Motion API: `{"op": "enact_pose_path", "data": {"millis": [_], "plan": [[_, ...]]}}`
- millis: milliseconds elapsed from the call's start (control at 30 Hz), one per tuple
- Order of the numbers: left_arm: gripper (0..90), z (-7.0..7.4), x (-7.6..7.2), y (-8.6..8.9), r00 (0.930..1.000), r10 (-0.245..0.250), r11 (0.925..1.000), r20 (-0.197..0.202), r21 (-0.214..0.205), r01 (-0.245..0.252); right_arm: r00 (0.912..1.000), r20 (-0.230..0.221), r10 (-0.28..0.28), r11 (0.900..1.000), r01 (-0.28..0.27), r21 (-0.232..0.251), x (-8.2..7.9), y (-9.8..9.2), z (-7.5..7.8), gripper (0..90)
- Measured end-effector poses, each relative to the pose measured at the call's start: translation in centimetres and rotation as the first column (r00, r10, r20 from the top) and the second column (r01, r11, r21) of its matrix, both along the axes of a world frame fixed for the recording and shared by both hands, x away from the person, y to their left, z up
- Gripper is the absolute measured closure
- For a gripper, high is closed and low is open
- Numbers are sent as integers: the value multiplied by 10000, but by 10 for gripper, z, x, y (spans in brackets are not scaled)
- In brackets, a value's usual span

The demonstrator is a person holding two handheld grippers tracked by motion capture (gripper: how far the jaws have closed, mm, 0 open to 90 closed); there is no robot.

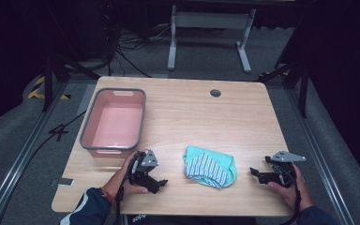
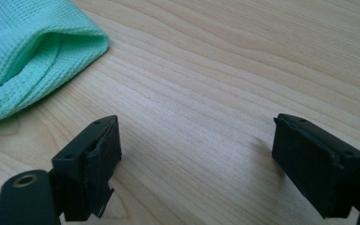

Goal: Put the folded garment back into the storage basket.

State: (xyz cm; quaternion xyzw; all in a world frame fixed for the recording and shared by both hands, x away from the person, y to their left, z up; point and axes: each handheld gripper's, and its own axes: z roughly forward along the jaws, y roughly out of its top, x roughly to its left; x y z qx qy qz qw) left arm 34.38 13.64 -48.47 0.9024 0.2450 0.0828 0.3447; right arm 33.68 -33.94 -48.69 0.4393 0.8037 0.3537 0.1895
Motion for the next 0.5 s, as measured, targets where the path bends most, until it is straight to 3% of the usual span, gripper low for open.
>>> {"op": "enact_pose_path", "data": {"millis": [500], "plan": [[1,0,1,1,10000,80,10000,18,56,-80,9997,-129,-205,9998,205,-49,0,0,1,145]]}}
